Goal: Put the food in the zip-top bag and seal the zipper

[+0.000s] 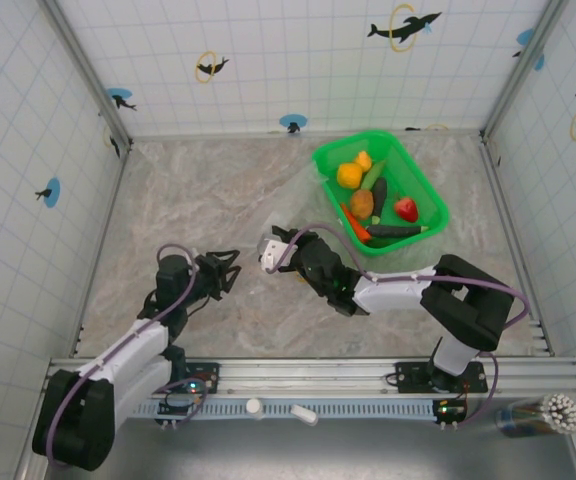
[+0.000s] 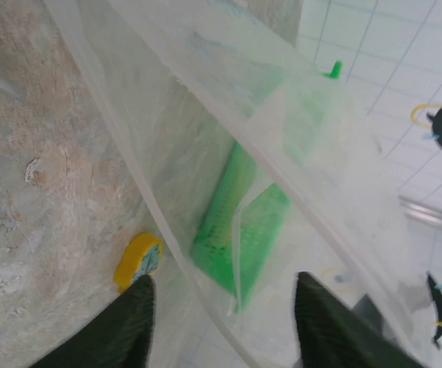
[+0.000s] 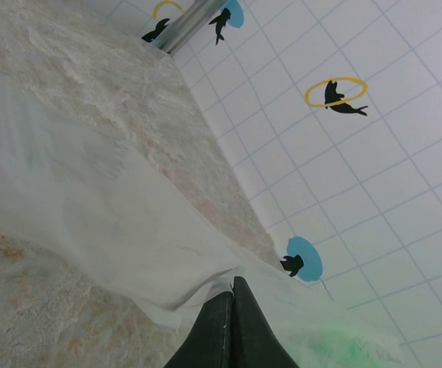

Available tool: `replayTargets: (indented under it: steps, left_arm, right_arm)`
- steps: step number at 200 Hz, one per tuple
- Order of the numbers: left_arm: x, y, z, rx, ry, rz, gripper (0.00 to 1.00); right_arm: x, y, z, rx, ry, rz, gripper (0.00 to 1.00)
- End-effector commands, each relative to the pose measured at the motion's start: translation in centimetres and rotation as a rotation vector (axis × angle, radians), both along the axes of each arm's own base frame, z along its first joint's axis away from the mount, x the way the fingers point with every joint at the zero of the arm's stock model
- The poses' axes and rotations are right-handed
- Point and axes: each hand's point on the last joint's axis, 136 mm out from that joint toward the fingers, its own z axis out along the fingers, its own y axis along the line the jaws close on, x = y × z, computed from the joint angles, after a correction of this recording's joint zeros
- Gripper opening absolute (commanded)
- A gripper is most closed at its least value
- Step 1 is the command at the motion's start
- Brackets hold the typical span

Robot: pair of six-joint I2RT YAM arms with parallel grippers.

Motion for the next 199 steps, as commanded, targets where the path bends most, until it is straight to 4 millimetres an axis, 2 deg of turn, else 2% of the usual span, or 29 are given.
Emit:
replayTargets:
  steps: [1, 16, 28, 34, 60, 75, 85, 96, 100, 103, 117, 134, 148, 160, 170, 176, 181, 187, 199]
  left_arm:
    - [1.3, -0.6, 2.6, -0.015, -0.089, 0.001, 0.31]
    - [1.9, -0.4, 3.1, 0.035, -0.097, 0.001, 0.12]
    - [2.6, -0.2, 4.0, 0.104, -0.126, -0.002, 0.0]
    - [3.0, 0.0, 4.6, 0.143, -0.144, -0.001, 0.0]
    - [5.1, 2.4, 8.4, 0.305, -0.234, 0.042, 0.0]
    - [6.7, 4.2, 11.3, 0.421, -0.302, 0.073, 0.0]
    - [8.1, 4.9, 14.2, 0.54, -0.371, 0.07, 0.0]
    - [9.4, 5.4, 16.7, 0.669, -0.403, 0.038, 0.0]
    - [9.8, 5.3, 16.7, 0.715, -0.404, 0.008, 0.0]
    - [10.3, 5.2, 18.1, 0.739, -0.431, -0.006, 0.0]
    - [11.4, 5.3, 19.8, 0.846, -0.434, -0.07, 0.0]
    - [12.0, 4.5, 22.5, 0.922, -0.531, -0.145, 0.0]
    - [12.2, 4.0, 24.4, 1.035, -0.585, -0.189, 0.0]
    - [12.3, 2.3, 24.7, 1.136, -0.611, -0.29, 0.0]
    - [12.5, 0.3, 23.6, 1.184, -0.587, -0.437, 0.0]
    - [12.3, -1.1, 22.3, 1.216, -0.562, -0.533, 0.0]
    - [12.3, -1.5, 21.3, 1.263, -0.541, -0.555, 0.0]
    - [11.5, -3.6, 19.8, 1.3, -0.554, -0.629, 0.0]
    - [10.4, -5.8, 16.7, 1.307, -0.514, -0.762, 0.0]
  right_arm:
    - [-0.2, 0.1, 0.8, 0.036, 0.004, -0.011, 0.0]
    - [-0.3, -0.1, 0.6, 0.034, 0.019, -0.011, 0.0]
    - [-0.4, -0.2, 0.5, 0.029, 0.035, -0.014, 0.0]
    - [-0.4, -0.3, 0.5, 0.027, 0.038, -0.017, 0.0]
    - [-0.2, -1.1, 2.4, 0.068, 0.038, -0.054, 0.46]
    - [-1.1, -1.1, 4.0, 0.106, 0.071, -0.007, 0.63]
    - [-2.3, -1.1, 5.3, 0.147, 0.095, 0.055, 0.73]
    - [-3.6, -1.4, 6.8, 0.197, 0.122, 0.118, 0.75]
    - [-4.1, -1.6, 7.5, 0.22, 0.131, 0.138, 0.76]
    - [-4.4, -1.8, 7.8, 0.234, 0.141, 0.153, 0.76]
    - [-5.6, -2.7, 9.9, 0.323, 0.196, 0.211, 0.76]
    - [-6.0, -4.4, 11.9, 0.451, 0.27, 0.208, 0.79]
    - [-5.4, -5.8, 12.6, 0.545, 0.366, 0.145, 0.85]
    - [-4.3, -7.1, 12.5, 0.591, 0.45, 0.057, 0.86]
    - [-3.4, -8.1, 12.1, 0.609, 0.522, 0.006, 0.84]
    - [-3.2, -8.5, 11.6, 0.611, 0.562, -0.005, 0.81]
    - [-3.1, -8.9, 11.3, 0.633, 0.588, -0.009, 0.79]
    - [-2.6, -9.7, 11.0, 0.674, 0.608, -0.046, 0.76]
    - [-1.3, -11.5, 10.5, 0.763, 0.683, -0.123, 0.71]
